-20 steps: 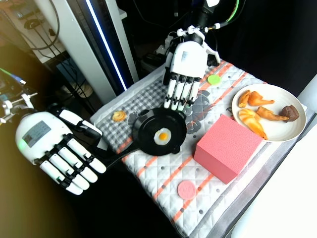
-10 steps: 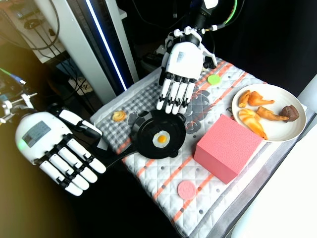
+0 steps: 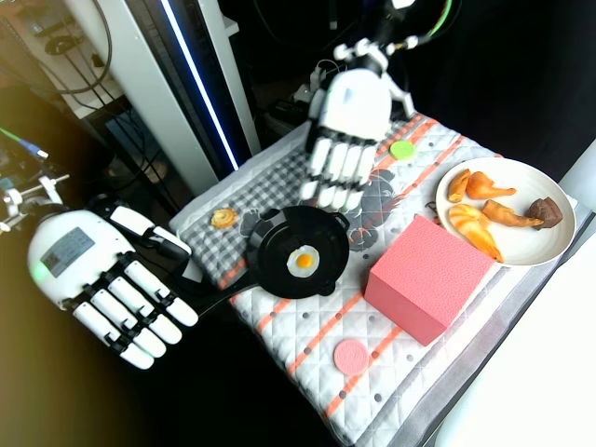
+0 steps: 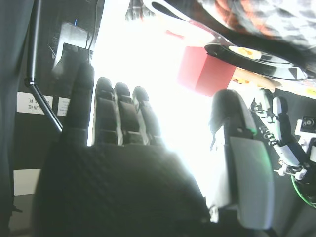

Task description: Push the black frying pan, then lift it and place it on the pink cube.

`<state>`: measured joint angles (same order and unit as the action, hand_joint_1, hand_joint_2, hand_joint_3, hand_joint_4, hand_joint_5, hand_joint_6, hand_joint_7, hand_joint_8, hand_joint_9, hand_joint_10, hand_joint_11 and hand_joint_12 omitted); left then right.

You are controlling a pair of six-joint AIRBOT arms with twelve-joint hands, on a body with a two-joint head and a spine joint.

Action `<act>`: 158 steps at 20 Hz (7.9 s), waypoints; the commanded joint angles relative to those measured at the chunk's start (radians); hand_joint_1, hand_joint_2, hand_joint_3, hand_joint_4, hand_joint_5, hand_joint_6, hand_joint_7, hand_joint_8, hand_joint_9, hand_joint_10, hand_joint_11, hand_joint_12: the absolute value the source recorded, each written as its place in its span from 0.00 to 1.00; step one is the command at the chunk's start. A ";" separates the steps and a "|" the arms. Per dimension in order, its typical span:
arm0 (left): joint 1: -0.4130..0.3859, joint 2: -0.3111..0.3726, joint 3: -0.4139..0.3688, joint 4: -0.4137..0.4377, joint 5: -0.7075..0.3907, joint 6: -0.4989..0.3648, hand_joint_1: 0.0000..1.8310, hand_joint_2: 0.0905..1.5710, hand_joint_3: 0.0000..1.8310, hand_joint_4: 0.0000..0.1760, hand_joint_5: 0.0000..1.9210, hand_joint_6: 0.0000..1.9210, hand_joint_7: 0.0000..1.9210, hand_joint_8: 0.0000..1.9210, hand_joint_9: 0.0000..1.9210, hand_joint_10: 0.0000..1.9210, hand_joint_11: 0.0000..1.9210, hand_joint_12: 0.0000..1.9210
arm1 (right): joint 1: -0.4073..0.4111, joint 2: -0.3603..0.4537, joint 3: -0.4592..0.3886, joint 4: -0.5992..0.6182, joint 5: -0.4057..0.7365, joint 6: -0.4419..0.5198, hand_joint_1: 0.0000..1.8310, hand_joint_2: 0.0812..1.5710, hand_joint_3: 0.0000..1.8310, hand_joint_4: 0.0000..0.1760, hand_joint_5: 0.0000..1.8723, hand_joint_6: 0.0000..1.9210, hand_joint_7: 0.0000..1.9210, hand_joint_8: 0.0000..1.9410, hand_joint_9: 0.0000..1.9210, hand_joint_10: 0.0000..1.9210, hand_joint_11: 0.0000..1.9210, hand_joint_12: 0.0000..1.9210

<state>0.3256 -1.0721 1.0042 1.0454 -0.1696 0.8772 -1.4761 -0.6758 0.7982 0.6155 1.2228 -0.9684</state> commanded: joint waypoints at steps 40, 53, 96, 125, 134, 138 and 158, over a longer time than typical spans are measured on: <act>-0.004 -0.145 0.065 0.019 -0.123 -0.090 0.39 0.77 0.00 0.09 0.25 0.01 0.19 0.01 0.17 0.01 0.00 0.46 | 0.001 0.001 0.001 0.010 0.139 0.003 0.20 0.75 0.00 0.00 0.00 0.00 0.00 0.00 0.00 0.00 0.00 0.12; -0.097 0.074 -0.003 -0.048 -0.178 -0.125 0.41 0.79 0.00 0.00 0.31 0.01 0.28 0.01 0.16 0.34 0.00 0.78 | 0.022 0.009 0.038 0.015 0.000 -0.064 0.43 0.70 0.00 0.00 0.00 0.00 0.00 0.00 0.00 0.00 0.00 0.02; 0.038 0.311 -0.046 -0.623 -0.318 0.186 0.36 0.79 0.00 0.21 0.23 0.06 0.22 0.00 0.16 0.10 0.00 0.62 | 0.203 -0.181 0.113 0.012 0.259 -0.058 0.75 0.84 0.00 0.00 0.68 1.00 0.79 1.00 0.86 1.00 0.88 1.00; 0.070 0.304 -0.058 -0.608 -0.361 0.186 0.29 0.85 0.00 0.16 0.23 0.04 0.22 0.00 0.15 0.22 0.00 0.72 | 0.901 -0.398 0.529 -0.136 -0.422 -0.191 0.79 0.80 0.00 0.00 0.67 1.00 0.75 1.00 0.79 1.00 0.83 1.00; 0.084 0.278 -0.038 -0.604 -0.399 0.168 0.35 0.83 0.00 0.14 0.25 0.03 0.24 0.00 0.15 0.27 0.00 0.79 | 0.940 -0.496 0.668 -0.077 -0.527 -0.205 0.79 0.81 0.00 0.00 0.72 1.00 0.77 1.00 0.85 1.00 0.87 1.00; 0.086 0.278 -0.036 -0.604 -0.403 0.163 0.33 0.84 0.00 0.00 0.25 0.02 0.24 0.00 0.14 0.31 0.00 0.81 | 0.940 -0.504 0.680 -0.066 -0.563 -0.205 0.71 0.82 0.00 0.00 0.53 1.00 0.64 1.00 0.73 1.00 0.74 1.00; 0.110 0.284 -0.037 -0.637 -0.395 0.155 0.33 0.84 0.00 0.23 0.25 0.01 0.22 0.00 0.12 0.26 0.00 0.73 | 0.901 -0.403 0.482 -0.041 -0.626 -0.516 0.38 0.83 0.00 0.15 0.00 0.25 0.00 0.38 0.00 0.55 0.00 0.71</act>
<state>0.4458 -0.7948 0.9638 0.4343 -0.4603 1.0420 -0.5831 -1.0771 1.2709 0.5941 0.4858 -1.4818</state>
